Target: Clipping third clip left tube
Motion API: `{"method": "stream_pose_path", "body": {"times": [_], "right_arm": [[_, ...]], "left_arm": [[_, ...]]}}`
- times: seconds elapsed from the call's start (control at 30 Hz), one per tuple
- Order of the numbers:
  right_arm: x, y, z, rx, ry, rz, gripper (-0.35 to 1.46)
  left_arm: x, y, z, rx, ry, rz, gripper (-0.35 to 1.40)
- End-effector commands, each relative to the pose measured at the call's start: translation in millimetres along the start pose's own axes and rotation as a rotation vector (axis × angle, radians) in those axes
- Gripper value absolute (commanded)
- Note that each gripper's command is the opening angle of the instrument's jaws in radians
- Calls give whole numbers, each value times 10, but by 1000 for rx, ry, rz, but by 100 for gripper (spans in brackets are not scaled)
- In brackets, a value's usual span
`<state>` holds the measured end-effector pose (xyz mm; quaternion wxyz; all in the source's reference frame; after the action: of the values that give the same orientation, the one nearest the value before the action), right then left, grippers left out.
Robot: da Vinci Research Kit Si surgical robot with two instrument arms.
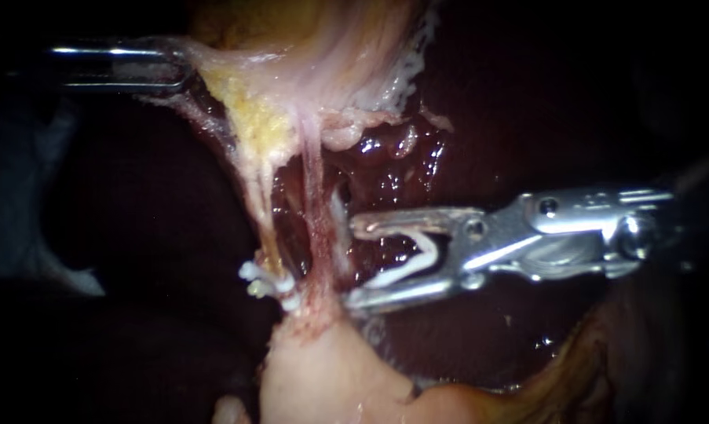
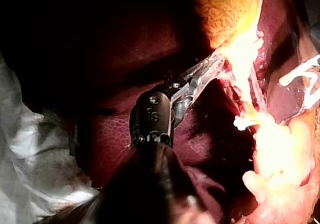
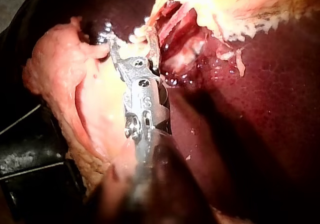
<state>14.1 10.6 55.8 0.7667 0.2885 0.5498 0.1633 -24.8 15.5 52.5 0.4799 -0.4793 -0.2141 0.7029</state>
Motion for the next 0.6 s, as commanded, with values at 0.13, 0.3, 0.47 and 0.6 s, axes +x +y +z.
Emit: {"method": "stream_pose_path", "body": {"times": [0.13, 0.3, 0.47, 0.6], "right_arm": [[2, 15, 15, 0, 7, 16, 50], [-11, 39, 25, 2, 10, 23, 50], [-32, 57, 33, 9, 8, 20, 49], [-44, 66, 41, 36, 13, 14, 49]], "left_arm": [[0, 0, 0, -3, -1, 0, -35], [0, 1, 0, -3, -1, 0, -35], [0, 1, 1, -2, -1, 0, -35], [0, 1, 1, -2, -1, 0, -35]]}}
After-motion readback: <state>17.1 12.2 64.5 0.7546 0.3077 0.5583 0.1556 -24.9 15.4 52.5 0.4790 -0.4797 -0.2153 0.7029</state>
